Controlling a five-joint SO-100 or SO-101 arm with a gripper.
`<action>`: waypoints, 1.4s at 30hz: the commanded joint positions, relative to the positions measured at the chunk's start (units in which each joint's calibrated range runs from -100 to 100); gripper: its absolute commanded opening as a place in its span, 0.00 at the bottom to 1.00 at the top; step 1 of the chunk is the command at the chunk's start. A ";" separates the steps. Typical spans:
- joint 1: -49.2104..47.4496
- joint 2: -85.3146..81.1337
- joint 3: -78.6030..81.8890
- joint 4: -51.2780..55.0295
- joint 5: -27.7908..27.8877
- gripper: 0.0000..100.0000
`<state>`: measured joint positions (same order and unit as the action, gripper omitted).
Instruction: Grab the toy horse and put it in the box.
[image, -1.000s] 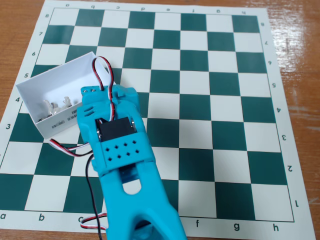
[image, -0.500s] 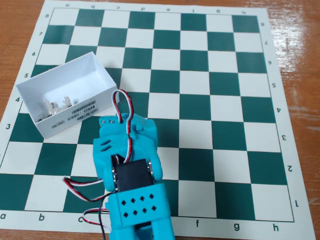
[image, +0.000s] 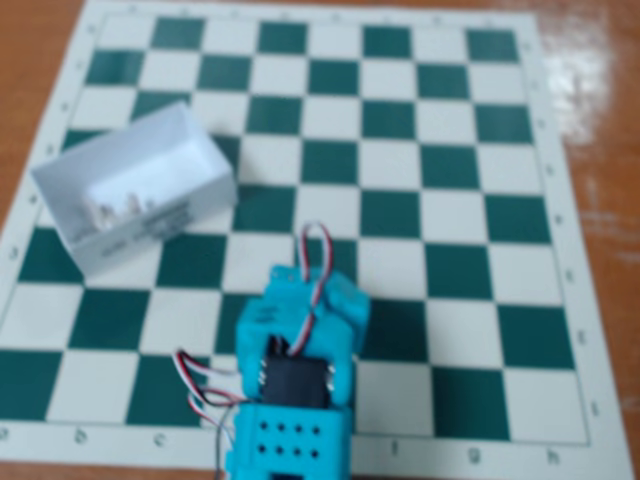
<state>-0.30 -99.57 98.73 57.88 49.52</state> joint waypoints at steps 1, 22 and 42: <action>3.51 -0.43 1.18 1.17 0.37 0.00; -1.27 -0.25 1.27 18.45 0.03 0.00; -0.34 -0.25 1.27 18.53 0.27 0.00</action>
<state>-1.12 -99.57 99.64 76.09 49.67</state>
